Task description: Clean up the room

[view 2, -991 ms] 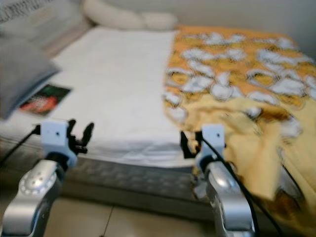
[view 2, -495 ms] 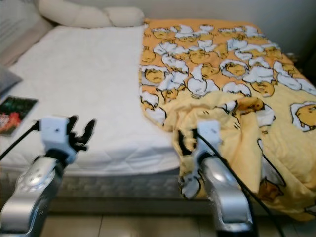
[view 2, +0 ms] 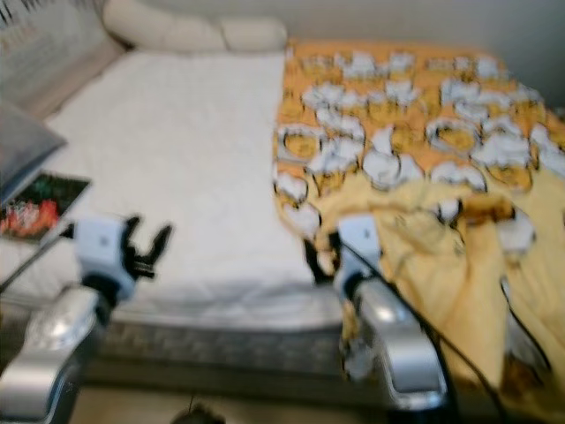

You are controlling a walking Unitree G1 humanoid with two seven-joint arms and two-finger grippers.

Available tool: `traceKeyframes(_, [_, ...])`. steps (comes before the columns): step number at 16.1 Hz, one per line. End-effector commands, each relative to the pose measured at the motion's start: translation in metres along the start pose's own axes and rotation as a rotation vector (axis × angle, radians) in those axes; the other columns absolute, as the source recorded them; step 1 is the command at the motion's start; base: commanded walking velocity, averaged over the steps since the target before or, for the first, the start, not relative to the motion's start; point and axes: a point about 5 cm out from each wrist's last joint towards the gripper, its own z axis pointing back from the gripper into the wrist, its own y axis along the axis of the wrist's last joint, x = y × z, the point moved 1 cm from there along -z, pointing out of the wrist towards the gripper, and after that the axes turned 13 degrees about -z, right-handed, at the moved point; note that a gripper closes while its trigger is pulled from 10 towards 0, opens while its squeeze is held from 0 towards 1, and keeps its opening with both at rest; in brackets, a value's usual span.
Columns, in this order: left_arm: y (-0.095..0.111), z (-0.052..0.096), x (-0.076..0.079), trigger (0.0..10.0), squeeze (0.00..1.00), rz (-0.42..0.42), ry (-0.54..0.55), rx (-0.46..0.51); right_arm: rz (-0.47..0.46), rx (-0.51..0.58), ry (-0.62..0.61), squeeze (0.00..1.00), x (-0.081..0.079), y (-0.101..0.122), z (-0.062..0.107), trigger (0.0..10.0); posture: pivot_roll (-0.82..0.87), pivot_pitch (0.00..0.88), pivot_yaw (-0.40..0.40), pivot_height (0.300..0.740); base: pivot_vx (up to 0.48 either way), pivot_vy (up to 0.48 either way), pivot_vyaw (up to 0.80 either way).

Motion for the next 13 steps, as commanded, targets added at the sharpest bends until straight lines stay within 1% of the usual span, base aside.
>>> traceKeyframes(1, [0.003, -0.001, 0.002, 10.0, 0.02, -0.004, -0.048, 0.003, 0.018, -0.034, -0.009, 1.0, 0.0, 0.0, -0.004, 10.0, -0.01, 0.0, 0.017, 0.74, 0.0, 0.0, 0.0])
traceKeyframes(2, [0.002, -0.001, 0.004, 10.0, 0.04, -0.005, -0.083, -0.004, 0.033, -0.065, -0.017, 1.0, 0.001, -0.002, -0.008, 10.0, -0.01, 0.0, 0.018, 0.74, 0.0, 0.0, 0.0])
traceKeyframes(3, [0.004, -0.001, 0.006, 10.0, 0.89, 0.011, -0.14, 0.006, 0.07, -0.118, -0.045, 1.0, 0.004, -0.005, -0.015, 10.0, -0.01, 0.0, 0.019, 0.74, 0.0, 0.0, 0.0])
traceKeyframes(4, [0.004, -0.001, 0.006, 10.0, 1.0, 0.014, -0.148, 0.008, 0.073, -0.124, -0.046, 1.0, 0.004, -0.005, -0.016, 10.0, -0.01, 0.0, 0.019, 0.74, 0.0, 0.0, 0.0])
traceKeyframes(6, [0.006, 0.001, 0.01, 10.0, 1.0, -0.011, -0.278, 0.004, 0.148, -0.203, -0.069, 1.0, 0.006, -0.007, -0.028, 10.0, 0.0, 0.0, 0.018, 0.74, 0.0, 0.0, 0.0])
traceKeyframes(7, [0.007, 0.001, 0.013, 10.0, 1.0, -0.021, -0.35, 0.001, 0.182, -0.237, -0.075, 1.0, 0.009, -0.011, -0.037, 10.0, 0.0, 0.0, 0.02, 0.74, 0.0, 0.0, 0.0])
traceKeyframes(9, [0.009, 0.0, 0.014, 10.0, 1.0, -0.032, -0.398, 0.001, 0.209, -0.263, -0.065, 1.0, 0.01, -0.013, -0.045, 10.0, 0.01, 0.0, 0.023, 0.74, 0.0, 0.0, 0.0])
traceKeyframes(10, [0.011, -0.001, 0.015, 10.0, 1.0, -0.05, -0.426, 0.001, 0.229, -0.293, -0.043, 1.0, 0.009, -0.017, -0.054, 10.0, 0.01, 0.0, 0.025, 0.74, 0.0, 0.0, 0.0])
traceKeyframes(11, [0.013, -0.003, 0.015, 10.0, 1.0, -0.067, -0.452, 0.004, 0.259, -0.315, -0.039, 0.9, 0.01, -0.02, -0.062, 10.0, 0.01, 0.0, 0.027, 0.74, 0.0, 0.0, 0.0])
traceKeyframes(12, [0.014, -0.002, 0.017, 10.0, 1.0, -0.072, -0.512, 0.003, 0.289, -0.335, -0.063, 0.0, 0.014, -0.022, -0.068, 10.0, 0.02, 0.0, 0.027, 0.74, 0.0, 0.0, 0.0])
traceKeyframes(13, [0.014, 0.002, 0.022, 10.0, 0.91, -0.087, -0.584, -0.006, 0.312, -0.344, -0.09, 0.0, 0.019, -0.023, -0.072, 9.9, 0.02, 0.0, 0.027, 0.74, 0.0, 0.0, 0.0])
